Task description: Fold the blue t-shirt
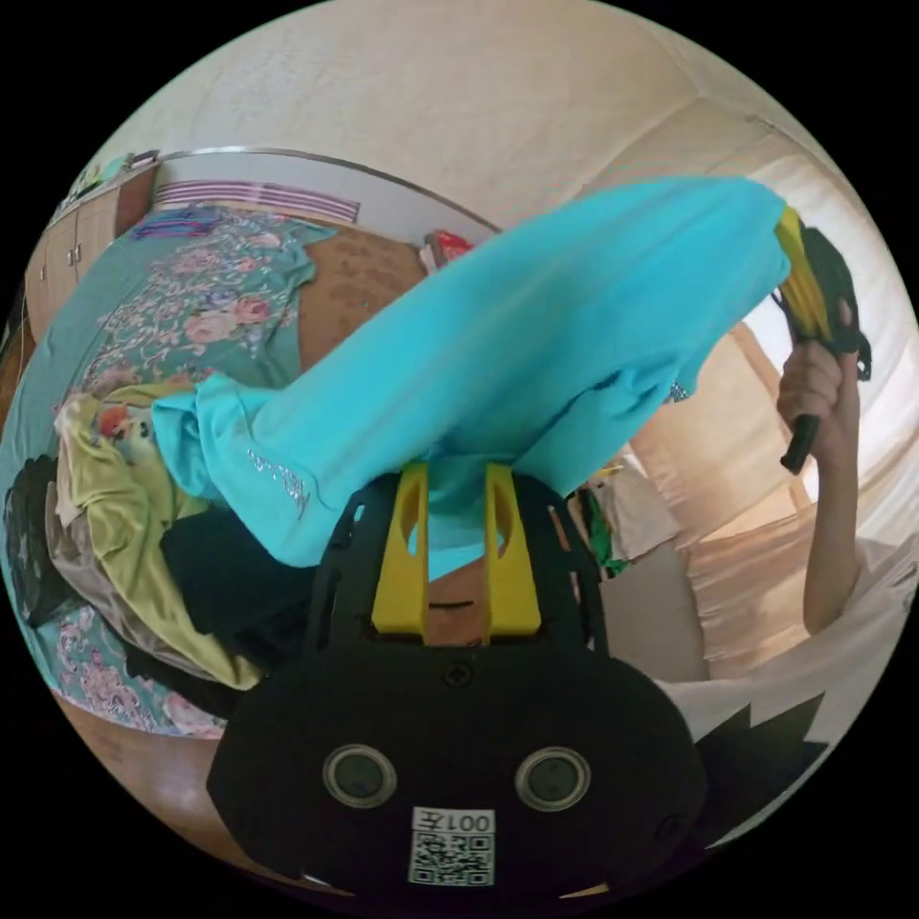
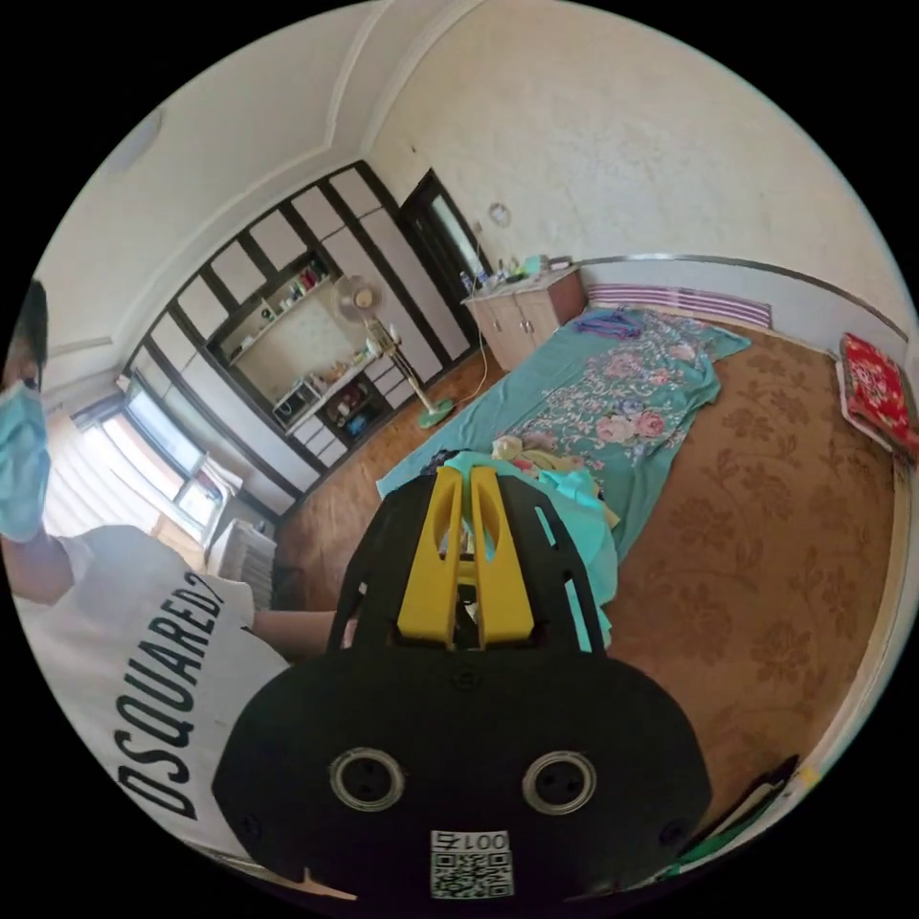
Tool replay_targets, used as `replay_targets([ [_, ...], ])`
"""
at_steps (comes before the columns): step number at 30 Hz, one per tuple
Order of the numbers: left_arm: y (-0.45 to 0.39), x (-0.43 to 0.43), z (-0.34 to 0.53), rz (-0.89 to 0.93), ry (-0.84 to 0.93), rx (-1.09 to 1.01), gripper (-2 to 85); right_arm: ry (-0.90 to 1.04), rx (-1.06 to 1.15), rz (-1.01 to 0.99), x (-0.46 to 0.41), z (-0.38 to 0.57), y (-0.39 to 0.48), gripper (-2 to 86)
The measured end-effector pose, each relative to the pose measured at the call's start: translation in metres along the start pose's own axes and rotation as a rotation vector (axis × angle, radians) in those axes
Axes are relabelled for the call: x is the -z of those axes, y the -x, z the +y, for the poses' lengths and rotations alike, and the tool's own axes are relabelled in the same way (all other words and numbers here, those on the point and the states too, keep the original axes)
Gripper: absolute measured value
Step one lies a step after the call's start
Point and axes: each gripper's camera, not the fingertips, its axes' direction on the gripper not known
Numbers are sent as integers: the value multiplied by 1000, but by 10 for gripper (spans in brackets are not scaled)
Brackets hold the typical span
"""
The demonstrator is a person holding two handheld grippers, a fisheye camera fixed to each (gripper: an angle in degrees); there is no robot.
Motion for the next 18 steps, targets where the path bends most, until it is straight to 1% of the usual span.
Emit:
replay_targets([
  [1, -8, 5, -2, 7, -18, -9, 5, -53, -26, -20, 32, 7, -7, 8],
  [2, -27, 17, -7, 14, -66, -42, -3, -78, -34, -32, 47, 10, -9, 8],
  [4, -56, 40, -17, 14, -143, -110, -7, -173, -29, -41, 109, 21, -17, 8],
  [5, -76, 55, -26, 7, -186, -151, -7, -192, -17, -31, 125, 24, -18, 8],
  [7, -105, 77, -41, -9, -230, -217, -7, -245, 33, 34, 182, 32, -20, 8],
  [8, -126, 89, -51, 2, -237, -255, -5, -254, 41, 48, 195, 33, -21, 8],
  [10, -163, 96, -63, 93, -178, -343, 4, -279, 53, 79, 242, 41, -24, 8],
  [11, -191, 95, -64, 158, -137, -414, 15, -284, 56, 83, 251, 43, -24, 8],
  [12, -222, 90, -60, 207, -105, -479, 51, -290, 61, 91, 269, 48, -24, 8],
  [13, -238, 87, -56, 218, -94, -511, 69, -293, 59, 99, 284, 53, -23, 8],
  [14, -269, 77, -48, 195, -76, -544, 93, -294, 59, 106, 292, 55, -23, 8],
  [15, -298, 65, -38, 130, -68, -550, 112, -300, 58, 126, 306, 60, -22, 8],
  [16, -312, 58, -34, 89, -69, -557, 118, -308, 68, 147, 319, 65, -21, 8],
  [18, -362, 27, -20, -161, -90, -578, 123, -326, 84, 157, 340, 72, -19, 8],
])
